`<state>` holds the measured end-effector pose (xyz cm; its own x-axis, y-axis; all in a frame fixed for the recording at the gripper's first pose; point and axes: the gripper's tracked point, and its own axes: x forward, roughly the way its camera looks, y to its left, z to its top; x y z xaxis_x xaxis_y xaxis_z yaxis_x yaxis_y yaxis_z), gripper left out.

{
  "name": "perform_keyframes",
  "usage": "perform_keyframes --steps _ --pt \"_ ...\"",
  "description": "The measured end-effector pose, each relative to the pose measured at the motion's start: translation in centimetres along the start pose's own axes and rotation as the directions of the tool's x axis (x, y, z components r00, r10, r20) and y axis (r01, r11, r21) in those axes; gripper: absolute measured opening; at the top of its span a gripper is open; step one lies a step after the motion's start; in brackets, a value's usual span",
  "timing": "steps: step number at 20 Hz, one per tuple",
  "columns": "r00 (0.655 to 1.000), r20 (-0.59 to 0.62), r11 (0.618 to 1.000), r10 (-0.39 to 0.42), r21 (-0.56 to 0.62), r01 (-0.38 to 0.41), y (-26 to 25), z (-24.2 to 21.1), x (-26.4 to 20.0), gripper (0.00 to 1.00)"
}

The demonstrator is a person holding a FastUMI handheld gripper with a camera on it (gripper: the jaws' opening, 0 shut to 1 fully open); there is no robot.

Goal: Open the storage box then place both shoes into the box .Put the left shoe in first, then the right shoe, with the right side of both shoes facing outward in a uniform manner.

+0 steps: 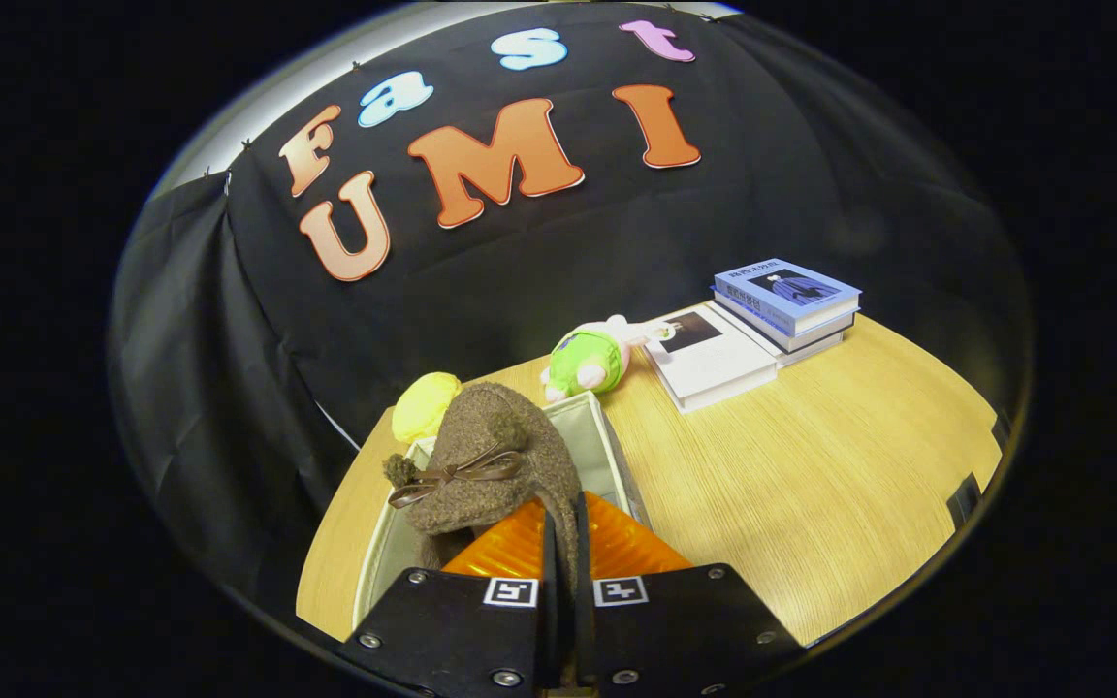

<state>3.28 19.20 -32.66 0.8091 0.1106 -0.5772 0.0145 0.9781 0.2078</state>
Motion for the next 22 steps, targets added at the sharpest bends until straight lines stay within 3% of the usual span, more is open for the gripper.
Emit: perform_keyframes --steps 1,3,5,8,14,20,22 --pt "1.0 -0.01 1.0 0.007 0.004 -0.007 0.2 -0.3 0.1 0.09" --pt "1.0 -0.012 1.0 0.015 -0.001 -0.015 0.3 -0.5 0.0 0.23" --pt "0.998 0.009 0.998 0.059 0.022 -0.059 1.2 0.4 -0.6 0.5" --pt "0.998 0.053 1.0 0.029 -0.013 -0.028 0.0 2.0 -1.4 0.96" --pt "0.994 0.104 0.998 0.017 -0.062 -0.011 -2.1 5.3 -2.8 0.98" --pt "0.974 0.225 0.987 -0.007 -0.154 0.043 -5.0 12.1 -6.8 0.98" --pt "0.967 0.256 0.988 0.02 -0.154 0.021 -5.5 14.4 -8.7 0.98"
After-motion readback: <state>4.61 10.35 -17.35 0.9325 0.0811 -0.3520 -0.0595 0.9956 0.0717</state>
